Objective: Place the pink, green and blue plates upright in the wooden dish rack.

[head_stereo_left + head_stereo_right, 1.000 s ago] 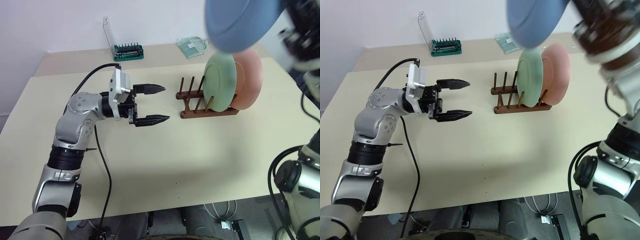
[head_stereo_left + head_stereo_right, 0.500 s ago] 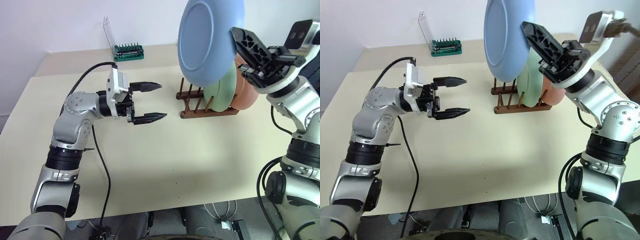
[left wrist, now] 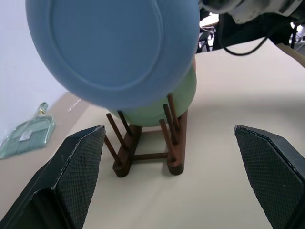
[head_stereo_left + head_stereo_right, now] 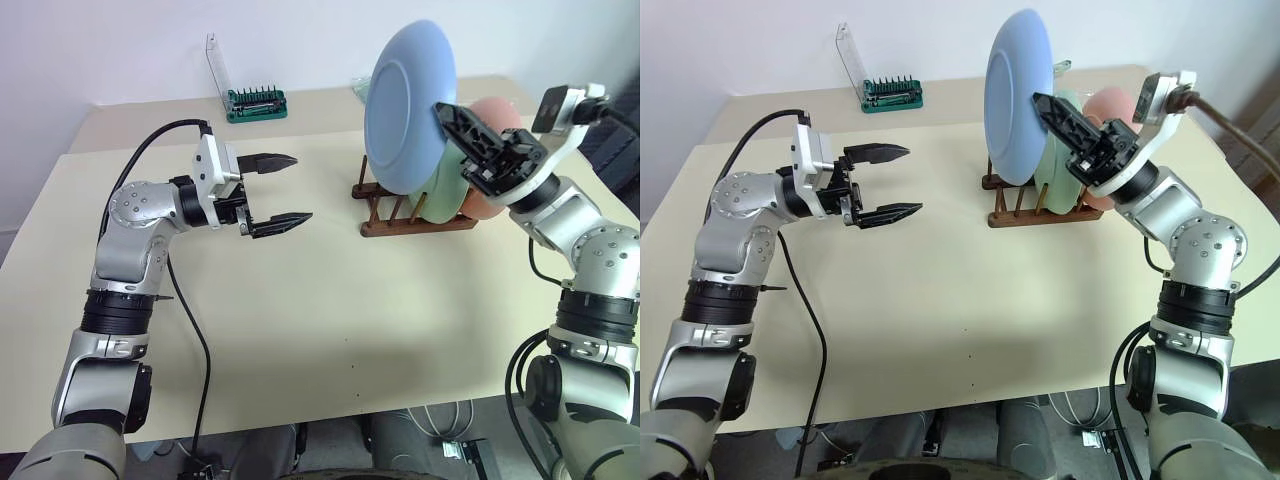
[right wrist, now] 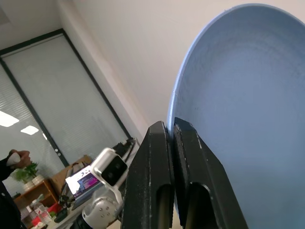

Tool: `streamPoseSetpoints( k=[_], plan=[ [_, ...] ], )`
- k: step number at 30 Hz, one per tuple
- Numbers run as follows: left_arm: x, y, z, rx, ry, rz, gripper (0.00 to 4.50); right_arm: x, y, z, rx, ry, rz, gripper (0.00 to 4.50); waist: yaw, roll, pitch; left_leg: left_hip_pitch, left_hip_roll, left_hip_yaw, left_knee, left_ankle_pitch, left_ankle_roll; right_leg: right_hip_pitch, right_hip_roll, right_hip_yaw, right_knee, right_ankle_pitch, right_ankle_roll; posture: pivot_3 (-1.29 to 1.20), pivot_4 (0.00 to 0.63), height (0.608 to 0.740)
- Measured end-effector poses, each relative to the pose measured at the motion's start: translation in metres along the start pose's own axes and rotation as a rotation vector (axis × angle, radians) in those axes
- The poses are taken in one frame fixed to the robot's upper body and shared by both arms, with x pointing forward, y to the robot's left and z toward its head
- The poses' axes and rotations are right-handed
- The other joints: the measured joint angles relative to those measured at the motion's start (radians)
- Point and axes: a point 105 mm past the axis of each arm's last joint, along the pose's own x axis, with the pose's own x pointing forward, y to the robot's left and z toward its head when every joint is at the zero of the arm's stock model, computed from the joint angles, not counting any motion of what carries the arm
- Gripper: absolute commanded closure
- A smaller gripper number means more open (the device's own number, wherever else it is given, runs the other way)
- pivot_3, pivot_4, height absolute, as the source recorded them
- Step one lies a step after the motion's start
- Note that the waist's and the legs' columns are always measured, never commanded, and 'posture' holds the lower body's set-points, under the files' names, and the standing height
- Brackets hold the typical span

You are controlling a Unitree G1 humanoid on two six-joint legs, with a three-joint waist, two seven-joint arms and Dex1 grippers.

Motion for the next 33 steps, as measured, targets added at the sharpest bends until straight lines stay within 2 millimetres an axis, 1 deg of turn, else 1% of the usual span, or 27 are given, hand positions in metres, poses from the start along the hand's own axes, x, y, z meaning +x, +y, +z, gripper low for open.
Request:
streamPoseSetpoints(
  k=[4,9,17,18,21,22,23,24,25,27,31,33],
  plan=[
    [0.0,0.0,0.0,-0.014,-0.005,-0.001,0.0,-0.004,-0.009,-0.009,0.006,0.032,-0.026,4.44,-0.001,0.0,0.0,0.0,0.0,0.0,0.0,0.0,0.0,0.0,0.0,0.0,0.0,0.0,0.0,0.0,0.15,0.74],
    [0.001,-0.001,0.003,-0.014,-0.012,0.0,0.0,-0.008,-0.02,-0.012,-0.001,0.03,-0.065,4.44,-0.002,0.0,0.0,0.0,0.0,0.0,0.0,0.0,0.0,0.0,0.0,0.0,0.0,0.0,0.0,0.0,0.15,0.74],
    [0.0,0.0,0.004,-0.015,-0.002,0.007,0.0,-0.011,-0.028,-0.019,-0.029,0.039,-0.103,4.44,-0.002,0.0,0.0,0.0,0.0,0.0,0.0,0.0,0.0,0.0,0.0,0.0,0.0,0.0,0.0,0.0,0.15,0.74],
    [0.0,0.0,0.004,-0.014,-0.002,0.006,0.0,-0.012,-0.029,-0.021,-0.03,0.045,-0.103,4.19,-0.002,0.0,0.0,0.0,0.0,0.0,0.0,0.0,0.0,0.0,0.0,0.0,0.0,0.0,0.0,0.0,0.15,0.74],
    [0.0,0.0,0.005,-0.013,-0.002,0.005,0.0,-0.013,-0.03,-0.023,-0.03,0.054,-0.111,3.15,-0.003,0.0,0.0,0.0,0.0,0.0,0.0,0.0,0.0,0.0,0.0,0.0,0.0,0.0,0.0,0.0,0.15,0.74],
    [0.0,0.0,0.005,-0.015,-0.002,0.005,0.0,-0.013,-0.031,-0.023,-0.035,0.056,-0.118,2.67,-0.003,0.0,0.0,0.0,0.0,0.0,0.0,0.0,0.0,0.0,0.0,0.0,0.0,0.0,0.0,0.0,0.15,0.74],
    [0.0,0.0,0.005,-0.016,-0.001,0.005,0.0,-0.013,-0.033,-0.023,-0.051,0.059,-0.13,2.09,-0.003,0.0,0.0,0.0,0.0,0.0,0.0,0.0,0.0,0.0,0.0,0.0,0.0,0.0,0.0,0.0,0.15,0.74],
    [0.001,0.0,0.005,-0.016,-0.001,0.005,0.0,-0.013,-0.034,-0.023,-0.061,0.063,-0.138,1.65,-0.003,0.0,0.0,0.0,0.0,0.0,0.0,0.0,0.0,0.0,0.0,0.0,0.0,0.0,0.0,0.0,0.15,0.74],
    [0.001,0.0,0.005,-0.016,-0.001,0.006,0.0,-0.013,-0.035,-0.024,-0.07,0.068,-0.145,1.05,-0.003,0.0,0.0,0.0,0.0,0.0,0.0,0.0,0.0,0.0,0.0,0.0,0.0,0.0,0.0,0.0,0.15,0.74],
    [0.001,0.0,0.005,-0.016,-0.001,0.006,0.0,-0.014,-0.036,-0.024,-0.081,0.07,-0.152,0.04,-0.003,0.0,0.0,0.0,0.0,0.0,0.0,0.0,0.0,0.0,0.0,0.0,0.0,0.0,0.0,0.0,0.15,0.74],
    [0.001,0.0,0.004,-0.024,0.002,0.008,0.0,-0.012,-0.033,-0.021,-0.123,0.067,-0.136,0.04,-0.003,0.0,0.0,0.0,0.0,0.0,0.0,0.0,0.0,0.0,0.0,0.0,0.0,0.0,0.0,0.0,0.15,0.74],
    [0.001,0.0,0.004,-0.028,0.004,0.008,0.0,-0.009,-0.027,-0.018,-0.166,0.063,-0.109,0.04,-0.003,0.0,0.0,0.0,0.0,0.0,0.0,0.0,0.0,0.0,0.0,0.0,0.0,0.0,0.0,0.0,0.15,0.74]
  ],
)
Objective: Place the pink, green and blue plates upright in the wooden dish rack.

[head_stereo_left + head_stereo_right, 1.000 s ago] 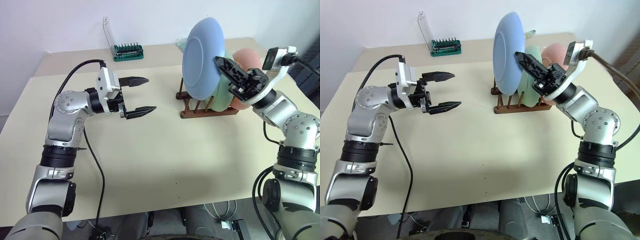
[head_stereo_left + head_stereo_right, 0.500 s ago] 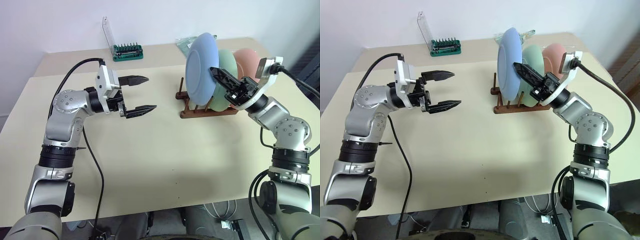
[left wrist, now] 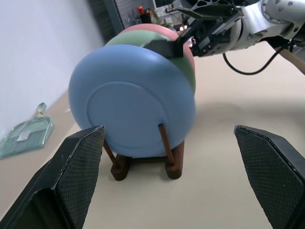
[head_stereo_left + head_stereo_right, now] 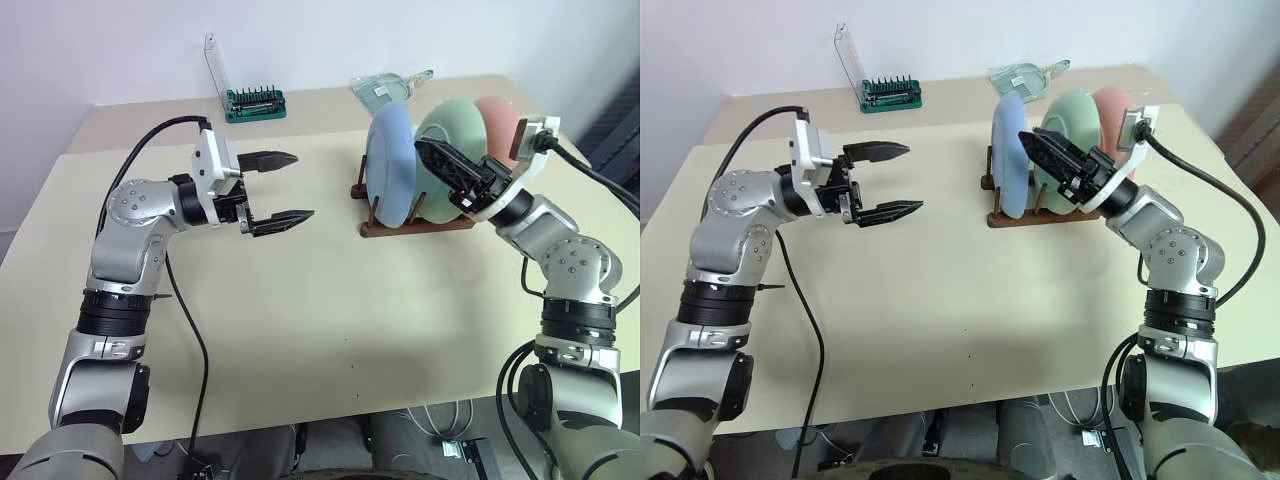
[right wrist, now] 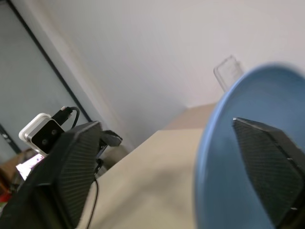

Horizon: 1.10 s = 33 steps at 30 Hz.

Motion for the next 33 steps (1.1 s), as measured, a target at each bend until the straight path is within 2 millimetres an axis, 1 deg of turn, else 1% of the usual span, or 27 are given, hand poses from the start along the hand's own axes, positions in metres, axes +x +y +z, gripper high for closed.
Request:
streamPoseSetpoints(
  k=[4,15,17,19,21,23,25,27,29,31,33],
  plan=[
    [0.0,0.0,0.0,-0.001,0.0,0.0,0.0,0.004,0.008,0.007,-0.099,-0.011,0.027,0.04,0.0,0.0,0.0,0.0,0.0,0.0,0.0,0.0,0.0,0.0,0.0,0.0,0.0,0.0,0.0,0.0,0.15,0.74],
    [0.001,-0.001,0.0,-0.004,-0.007,-0.002,0.0,0.008,0.023,0.021,-0.174,-0.037,0.073,0.04,0.001,0.0,0.0,0.0,0.0,0.0,0.0,0.0,0.0,0.0,0.0,0.0,0.0,0.0,0.0,0.0,0.15,0.74],
    [0.002,-0.001,0.001,-0.004,-0.011,-0.003,0.0,0.004,0.022,0.026,-0.202,-0.022,0.057,0.04,0.004,0.0,0.0,0.0,0.0,0.0,0.0,0.0,0.0,0.0,0.0,0.0,0.0,0.0,0.0,0.0,0.15,0.74],
    [0.003,-0.002,0.001,0.0,-0.013,-0.004,0.0,-0.011,0.018,0.034,-0.251,0.002,0.008,0.04,0.01,0.0,0.0,0.0,0.0,0.0,0.0,0.0,0.0,0.001,0.0,0.0,-0.001,0.0,0.0,0.0,0.15,0.74],
    [0.001,-0.003,0.001,0.0,-0.011,-0.002,0.0,-0.032,0.014,0.038,-0.263,0.031,-0.051,0.56,0.012,0.0,0.0,-0.001,0.0,0.0,0.0,0.0,0.0,0.001,0.0,-0.001,-0.001,0.0,0.0,0.0,0.15,0.74],
    [0.001,-0.005,0.001,-0.008,-0.02,-0.007,0.0,-0.055,0.01,0.039,-0.227,0.05,-0.109,1.28,0.009,0.0,0.0,0.0,0.0,0.0,0.0,0.0,0.001,0.001,-0.001,0.0,-0.001,0.0,0.0,0.0,0.15,0.74],
    [0.006,-0.01,0.005,-0.022,-0.042,-0.031,0.0,-0.072,0.012,0.04,-0.235,0.067,-0.151,2.4,0.008,0.0,0.0,0.0,0.0,0.0,0.0,-0.001,0.002,0.001,0.0,0.0,0.0,0.0,0.0,0.0,0.15,0.74],
    [0.009,-0.014,0.009,-0.028,-0.061,-0.054,0.0,-0.083,0.017,0.038,-0.253,0.084,-0.174,3.35,0.004,0.0,0.0,0.001,0.001,0.001,0.0,-0.002,0.003,0.001,0.0,0.0,0.0,0.0,0.0,0.0,0.15,0.74],
    [0.013,-0.016,0.01,-0.026,-0.071,-0.069,0.0,-0.093,0.021,0.033,-0.241,0.096,-0.192,4.45,0.005,0.0,0.0,0.001,0.001,0.001,0.0,-0.003,0.005,0.001,0.0,0.0,0.0,0.0,0.0,0.0,0.15,0.74],
    [0.016,-0.018,0.011,-0.03,-0.08,-0.075,0.0,-0.101,0.024,0.028,-0.219,0.106,-0.207,4.49,0.007,0.0,0.0,0.001,0.001,0.001,0.0,-0.003,0.004,0.002,0.0,0.0,0.0,0.0,0.0,0.0,0.15,0.74],
    [0.016,-0.018,0.01,-0.032,-0.083,-0.077,0.0,-0.104,0.025,0.025,-0.201,0.105,-0.209,4.49,0.007,0.0,0.0,0.001,0.001,0.001,0.001,-0.002,0.004,0.002,0.0,0.0,0.0,0.0,0.0,0.0,0.15,0.74]
  ],
)
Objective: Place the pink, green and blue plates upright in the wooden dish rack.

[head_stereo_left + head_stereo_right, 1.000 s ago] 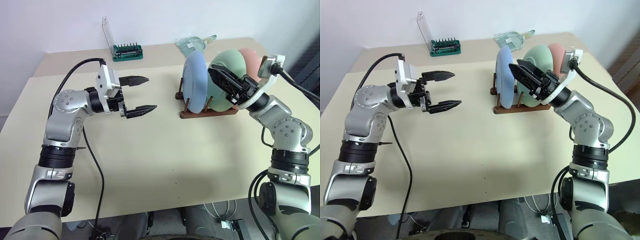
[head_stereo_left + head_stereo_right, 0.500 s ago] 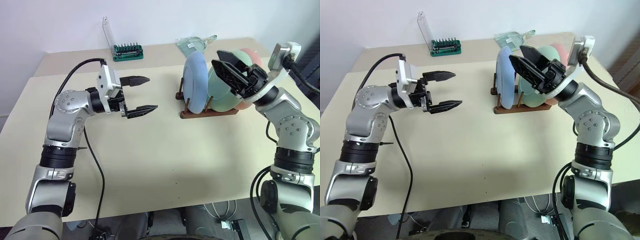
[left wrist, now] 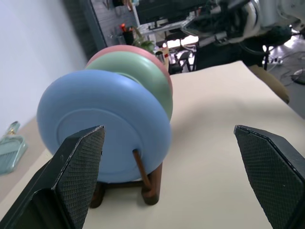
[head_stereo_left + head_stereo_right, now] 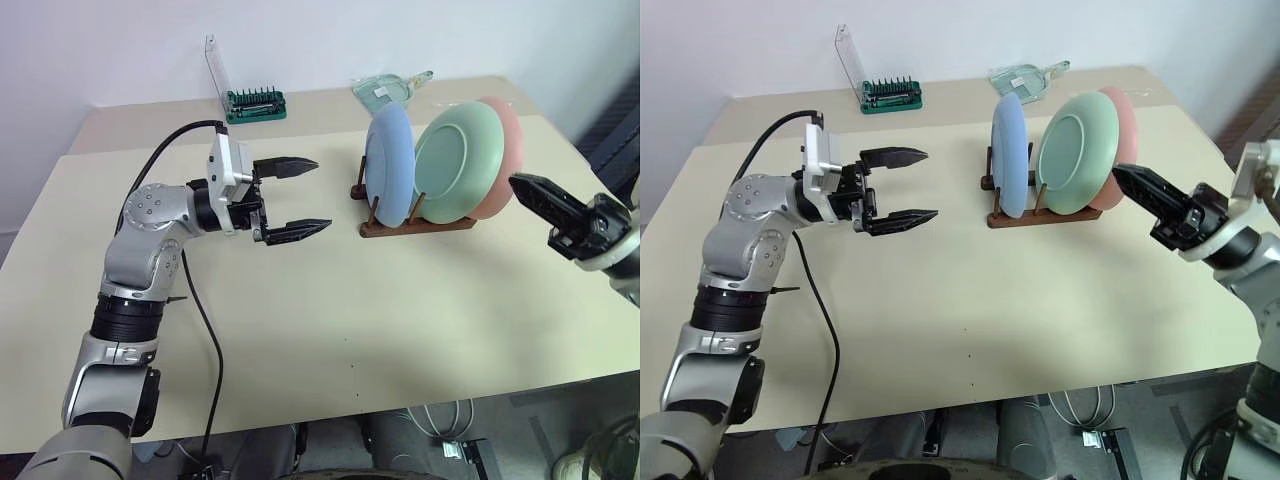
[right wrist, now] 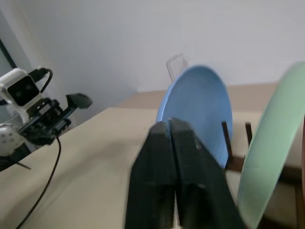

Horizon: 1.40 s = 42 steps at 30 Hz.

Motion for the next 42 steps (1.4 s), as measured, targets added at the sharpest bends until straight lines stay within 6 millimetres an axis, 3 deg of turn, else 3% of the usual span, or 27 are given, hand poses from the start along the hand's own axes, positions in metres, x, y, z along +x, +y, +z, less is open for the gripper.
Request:
streamPoseSetpoints(
  k=[4,9,12,31,42],
  plan=[
    [0.004,0.002,0.003,0.002,-0.012,-0.016,0.0,-0.003,-0.014,-0.009,-0.071,0.031,-0.091,4.49,0.002,-0.001,0.0,0.0,0.0,0.0,0.0,0.0,-0.001,0.001,0.0,0.0,0.0,0.0,0.0,0.0,0.15,0.74],
    [0.005,0.005,0.006,0.012,-0.014,-0.021,0.0,-0.015,-0.045,-0.058,-0.149,0.186,-0.23,4.49,0.001,-0.001,0.0,0.0,-0.001,0.001,0.0,0.002,-0.003,0.0,0.0,0.0,0.0,0.0,0.0,0.0,0.15,0.74],
    [0.005,0.005,0.006,0.012,-0.014,-0.022,0.0,-0.016,-0.049,-0.069,-0.186,0.227,-0.236,4.49,-0.001,-0.001,0.0,0.0,0.0,0.001,0.0,0.002,-0.003,0.0,0.0,0.0,0.0,0.0,0.0,0.0,0.15,0.74],
    [0.004,0.005,0.01,0.01,-0.013,0.001,0.0,0.001,-0.069,-0.074,-0.287,0.251,-0.24,4.49,0.001,-0.001,0.0,0.0,-0.001,0.0,0.0,0.002,-0.004,0.0,0.0,0.0,0.0,0.0,0.0,0.0,0.15,0.74],
    [0.003,0.006,0.012,0.002,-0.019,0.01,0.0,0.014,-0.066,-0.067,-0.346,0.244,-0.203,4.49,0.0,-0.001,0.0,0.0,-0.001,0.0,0.0,0.002,-0.004,0.0,0.0,0.0,0.0,0.0,0.0,0.0,0.15,0.74]
  ],
)
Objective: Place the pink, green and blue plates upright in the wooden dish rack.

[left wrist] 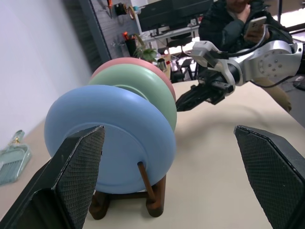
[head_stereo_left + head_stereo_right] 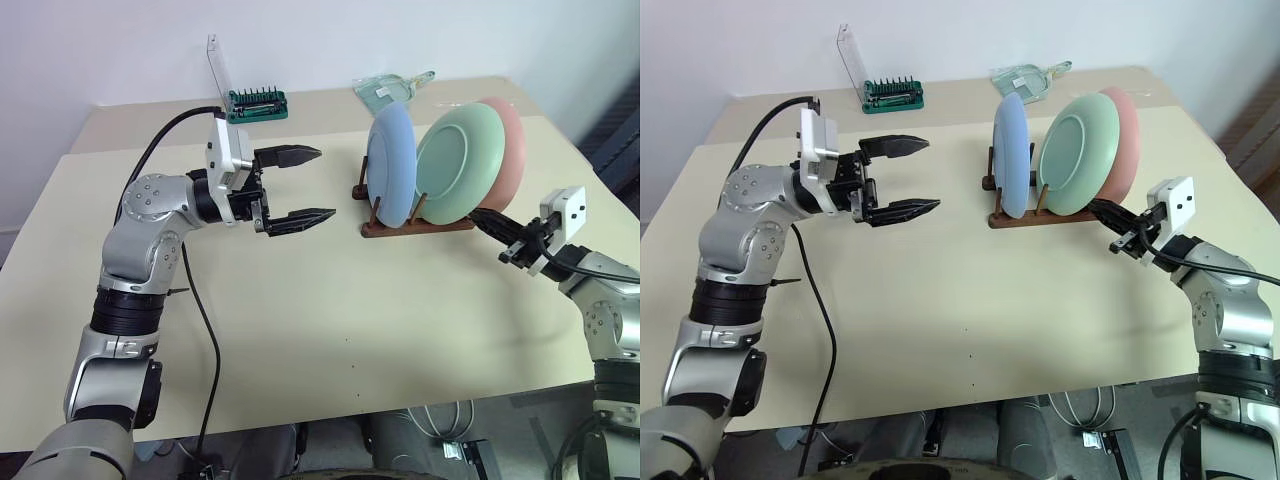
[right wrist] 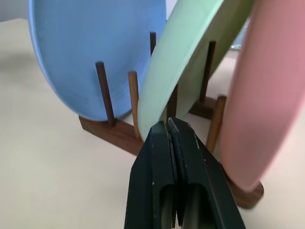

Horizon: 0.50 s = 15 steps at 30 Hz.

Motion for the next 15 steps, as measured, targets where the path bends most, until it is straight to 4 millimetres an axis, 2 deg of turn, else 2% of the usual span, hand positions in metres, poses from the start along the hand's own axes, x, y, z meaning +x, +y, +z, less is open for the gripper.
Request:
streamPoseSetpoints(
  k=[9,15],
  plan=[
    [0.0,0.001,0.0,-0.001,-0.001,0.007,0.0,0.011,0.001,0.025,-0.066,-0.041,0.037,4.49,0.0,0.0,0.0,0.0,0.0,0.0,0.0,0.0,0.0,0.0,0.0,0.0,0.0,0.0,0.0,0.0,0.15,0.74],
    [0.0,0.001,0.0,-0.001,-0.001,0.011,0.0,0.021,0.0,0.054,-0.125,-0.103,0.059,4.49,-0.001,0.0,0.0,0.0,0.0,0.0,0.0,0.0,0.0,-0.001,0.0,0.0,0.0,0.0,0.0,0.0,0.15,0.74]
  ],
)
